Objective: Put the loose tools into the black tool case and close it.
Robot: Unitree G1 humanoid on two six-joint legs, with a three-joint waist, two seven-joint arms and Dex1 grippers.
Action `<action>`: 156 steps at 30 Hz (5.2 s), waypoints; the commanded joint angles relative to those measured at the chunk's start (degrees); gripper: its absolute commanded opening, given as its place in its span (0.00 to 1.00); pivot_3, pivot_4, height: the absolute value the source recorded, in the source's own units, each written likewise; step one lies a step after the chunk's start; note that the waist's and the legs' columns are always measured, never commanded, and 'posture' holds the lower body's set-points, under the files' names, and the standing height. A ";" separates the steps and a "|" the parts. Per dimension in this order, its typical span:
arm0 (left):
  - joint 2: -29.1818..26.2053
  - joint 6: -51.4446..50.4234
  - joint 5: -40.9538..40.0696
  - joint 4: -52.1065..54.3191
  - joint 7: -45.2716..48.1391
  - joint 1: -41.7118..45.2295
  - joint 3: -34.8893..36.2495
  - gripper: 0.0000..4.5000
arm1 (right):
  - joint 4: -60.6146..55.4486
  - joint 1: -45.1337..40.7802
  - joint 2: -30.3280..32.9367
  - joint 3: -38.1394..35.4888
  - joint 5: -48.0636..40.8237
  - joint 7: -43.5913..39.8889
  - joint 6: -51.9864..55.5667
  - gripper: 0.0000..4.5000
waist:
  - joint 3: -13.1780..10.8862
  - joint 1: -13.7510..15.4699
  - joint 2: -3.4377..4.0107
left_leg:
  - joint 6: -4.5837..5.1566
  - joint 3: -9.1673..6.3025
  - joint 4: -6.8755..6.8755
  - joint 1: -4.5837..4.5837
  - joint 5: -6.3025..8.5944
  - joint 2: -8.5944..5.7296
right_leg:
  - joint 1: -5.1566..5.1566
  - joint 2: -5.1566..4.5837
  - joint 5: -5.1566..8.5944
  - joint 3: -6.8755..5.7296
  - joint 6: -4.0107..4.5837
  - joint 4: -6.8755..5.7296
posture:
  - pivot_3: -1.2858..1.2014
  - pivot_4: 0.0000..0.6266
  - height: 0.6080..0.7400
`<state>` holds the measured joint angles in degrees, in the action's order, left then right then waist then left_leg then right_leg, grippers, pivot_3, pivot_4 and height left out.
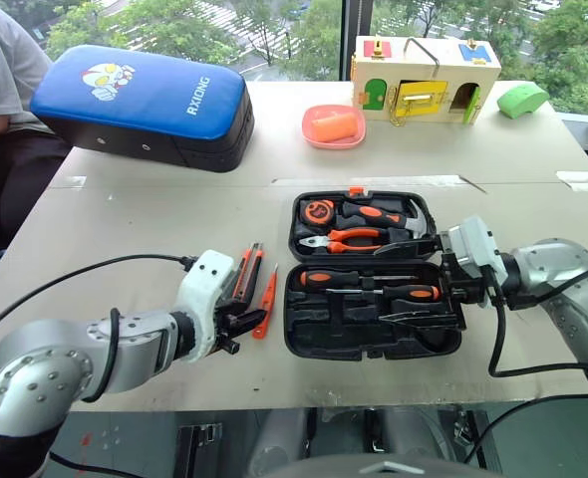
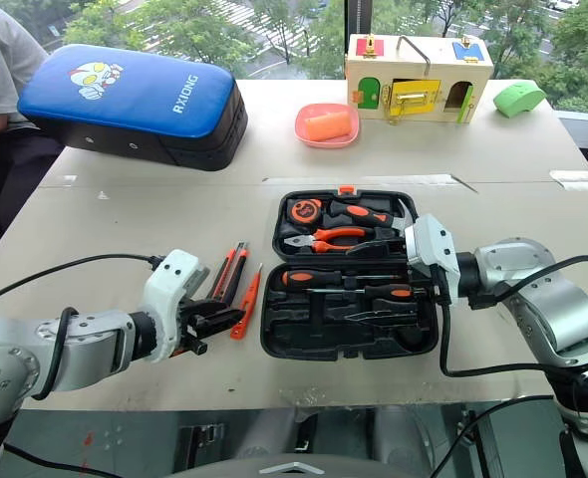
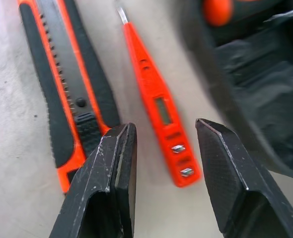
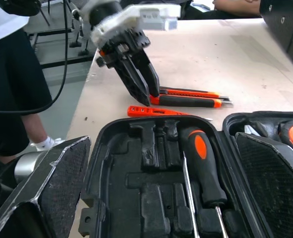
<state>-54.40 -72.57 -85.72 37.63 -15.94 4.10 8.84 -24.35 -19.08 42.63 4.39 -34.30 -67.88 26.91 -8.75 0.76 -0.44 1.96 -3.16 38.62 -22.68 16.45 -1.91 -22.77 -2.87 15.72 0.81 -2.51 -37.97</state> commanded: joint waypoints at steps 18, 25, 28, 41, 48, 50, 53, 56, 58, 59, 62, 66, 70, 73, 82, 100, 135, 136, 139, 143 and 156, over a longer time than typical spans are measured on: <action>2.20 -2.40 6.82 -7.85 4.75 9.25 -10.49 0.98 | -6.38 1.90 0.07 -2.75 -2.13 5.96 1.62 1.00 | 0.03 0.27 0.05 | -0.05 -0.06 0.02 0.10 -0.06 -0.05 | 0.10 -0.02 -0.01 -0.05 0.00 -0.11 | 0.52 0.24 0.96; 2.22 -5.67 11.26 -10.35 7.62 10.07 -11.11 0.70 | -6.30 1.60 0.10 -2.94 -2.54 7.08 1.51 1.00 | 0.15 0.25 0.20 | -0.07 -0.10 0.02 0.19 -0.08 -0.10 | 0.19 -0.05 -0.01 -0.08 0.00 -0.15 | 0.52 0.24 0.96; 2.37 -6.73 12.77 -10.72 9.04 9.99 -10.56 0.39 | -6.30 1.63 0.21 -2.92 -2.67 7.28 1.39 1.00 | 0.18 0.19 0.26 | -0.07 -0.11 0.02 0.19 -0.08 -0.10 | 0.18 -0.04 -0.01 -0.08 0.00 -0.15 | 0.52 0.24 0.96; -6.33 -6.78 18.85 -10.84 24.45 11.15 -5.89 0.11 | -5.38 3.78 3.82 -2.38 -0.49 3.94 -0.14 1.00 | 0.13 -0.40 0.18 | -0.09 -0.10 -0.10 0.17 -0.10 -0.08 | 0.10 -0.01 0.00 -0.05 0.02 -0.09 | 0.52 0.24 0.96; -17.66 7.56 29.10 -13.42 50.91 11.18 -4.25 0.11 | -5.67 8.53 8.87 -3.68 -1.40 -0.52 0.45 1.00 | 0.08 -0.10 0.15 | -0.12 -0.07 -0.23 0.04 -0.12 -0.05 | -0.01 0.02 0.02 -0.06 0.04 0.09 | 0.52 0.24 0.96; -19.24 15.15 32.76 -13.85 60.53 12.15 -4.63 0.11 | -6.28 9.58 10.05 -4.38 -2.45 -1.41 0.98 1.00 | 0.06 0.08 0.14 | -0.12 -0.07 -0.23 0.03 -0.11 -0.04 | -0.01 0.00 0.02 -0.07 0.05 0.11 | 0.52 0.24 0.96; -19.16 22.30 36.27 -13.45 70.99 15.10 -6.92 0.11 | -6.56 9.95 10.17 -5.10 -2.24 -0.63 0.79 1.00 | 0.04 0.06 0.12 | -0.12 -0.06 -0.22 0.01 -0.11 -0.05 | 0.00 -0.02 0.02 -0.08 0.05 0.12 | 0.52 0.24 0.96; -15.78 28.36 44.49 -13.23 78.25 22.14 -16.37 0.11 | -6.46 10.49 9.85 -5.58 -1.26 0.65 0.19 1.00 | 0.02 0.19 0.09 | -0.12 -0.06 -0.21 -0.01 -0.11 -0.05 | 0.01 -0.01 0.02 -0.10 0.05 0.12 | 0.52 0.24 0.96; -13.14 30.32 48.71 -14.05 81.53 26.06 -21.22 0.11 | -6.46 10.74 9.89 -5.76 -1.12 0.87 0.09 1.00 | 0.01 0.13 0.07 | -0.10 -0.04 -0.20 -0.03 -0.11 -0.07 | 0.01 0.00 0.02 -0.08 0.04 0.11 | 0.52 0.24 0.96; -11.56 30.88 50.97 -14.51 83.05 28.35 -23.96 0.11 | -6.54 11.05 9.94 -5.93 -0.88 1.04 -0.13 1.00 | -0.01 0.06 0.04 | -0.10 -0.03 -0.18 -0.04 -0.11 -0.07 | 0.01 0.01 0.02 -0.08 0.04 0.10 | 0.52 0.24 0.96; -6.13 31.74 57.31 -17.07 88.10 36.04 -32.09 0.11 | -6.94 12.29 10.31 -6.56 -0.24 1.35 -0.50 1.00 | -0.09 0.02 -0.08 | -0.08 -0.05 -0.12 -0.11 -0.10 -0.05 | 0.00 0.14 0.01 -0.10 0.02 0.06 | 0.52 0.24 0.96; -1.42 35.51 63.94 -21.08 94.25 41.64 -38.64 0.11 | -8.47 13.90 10.52 -7.30 -0.11 2.14 -0.16 1.00 | -0.11 -0.12 -0.12 | -0.06 -0.03 -0.07 -0.13 -0.09 -0.04 | -0.01 0.20 0.01 -0.08 0.01 0.04 | 0.52 0.24 0.96; 2.89 36.84 68.65 -25.66 97.71 44.87 -42.57 0.11 | -10.35 14.96 10.37 -8.36 -0.80 4.37 1.20 1.00 | -0.11 -0.13 -0.13 | -0.05 -0.04 0.03 -0.12 -0.09 -0.02 | 0.00 0.23 0.01 -0.07 0.00 -0.02 | 0.52 0.24 0.96; 5.72 37.99 71.76 -28.32 99.74 46.09 -45.08 0.11 | -12.20 16.13 10.46 -9.38 -1.23 5.95 2.23 1.00 | -0.12 -0.09 -0.14 | -0.03 -0.06 0.11 -0.14 -0.08 -0.01 | 0.01 0.24 0.01 -0.09 -0.01 -0.05 | 0.52 0.24 0.96; 12.72 39.13 77.46 -32.41 100.84 47.33 -46.51 0.11 | -16.37 18.62 10.85 -11.88 -3.26 8.79 4.85 1.00 | -0.13 -0.02 -0.16 | 0.06 -0.14 0.43 -0.21 -0.02 -0.01 | 0.09 0.24 0.00 -0.17 -0.03 -0.12 | 0.52 0.24 0.96; 12.54 32.49 79.08 -29.02 100.28 44.09 -45.55 0.11 | -15.90 14.49 10.60 -11.28 -5.80 11.43 7.29 1.00 | -0.12 -0.20 -0.15 | 0.06 -0.21 0.51 -0.19 -0.02 0.01 | 0.10 0.25 0.00 -0.20 -0.03 -0.21 | 0.52 0.24 0.96; 10.36 38.28 65.82 -20.36 91.51 24.43 -25.92 0.01 | -12.84 13.77 10.34 -10.02 -4.36 10.32 5.89 1.00 | -0.11 0.31 -0.14 | 0.05 -0.24 0.61 -0.20 -0.02 0.02 | 0.10 0.18 0.00 -0.21 -0.02 -0.28 | 0.52 0.24 0.96; 10.11 38.49 66.36 -20.42 91.44 24.36 -26.43 0.01 | -12.87 13.90 10.31 -10.08 -4.36 10.34 5.85 1.00 | -0.11 0.27 -0.14 | 0.05 -0.25 0.62 -0.20 -0.02 0.02 | 0.11 0.17 0.00 -0.22 -0.02 -0.28 | 0.52 0.24 0.96; 10.56 39.65 69.92 -22.03 89.15 24.80 -28.56 0.01 | -12.94 14.14 10.18 -10.20 -4.42 10.50 5.81 1.00 | -0.11 0.06 -0.14 | 0.06 -0.22 0.62 -0.19 -0.01 0.01 | 0.12 0.16 0.00 -0.20 -0.02 -0.28 | 0.52 0.24 0.96; 12.29 40.36 72.21 -25.29 86.78 26.44 -29.42 0.01 | -13.19 14.26 10.06 -10.17 -4.50 10.76 5.84 1.00 | -0.11 0.08 -0.14 | 0.06 -0.24 0.59 -0.19 -0.01 0.02 | 0.11 0.18 0.00 -0.22 -0.02 -0.29 | 0.52 0.24 0.96; 13.48 41.47 73.10 -24.26 86.27 25.42 -29.99 0.01 | -12.60 14.51 9.91 -10.19 -4.30 10.76 5.57 1.00 | -0.11 0.07 -0.14 | 0.06 -0.23 0.59 -0.19 -0.01 0.02 | 0.10 0.18 0.00 -0.20 -0.02 -0.30 | 0.52 0.24 0.96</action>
<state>-41.39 -31.10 -12.27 11.67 70.55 29.17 -21.03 -36.14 -4.53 52.71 -4.63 -38.42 -57.03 33.42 -8.86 0.82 -0.59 2.02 -3.38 39.21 -22.87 16.44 -1.90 -22.67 -2.70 15.72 0.61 -2.53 -38.27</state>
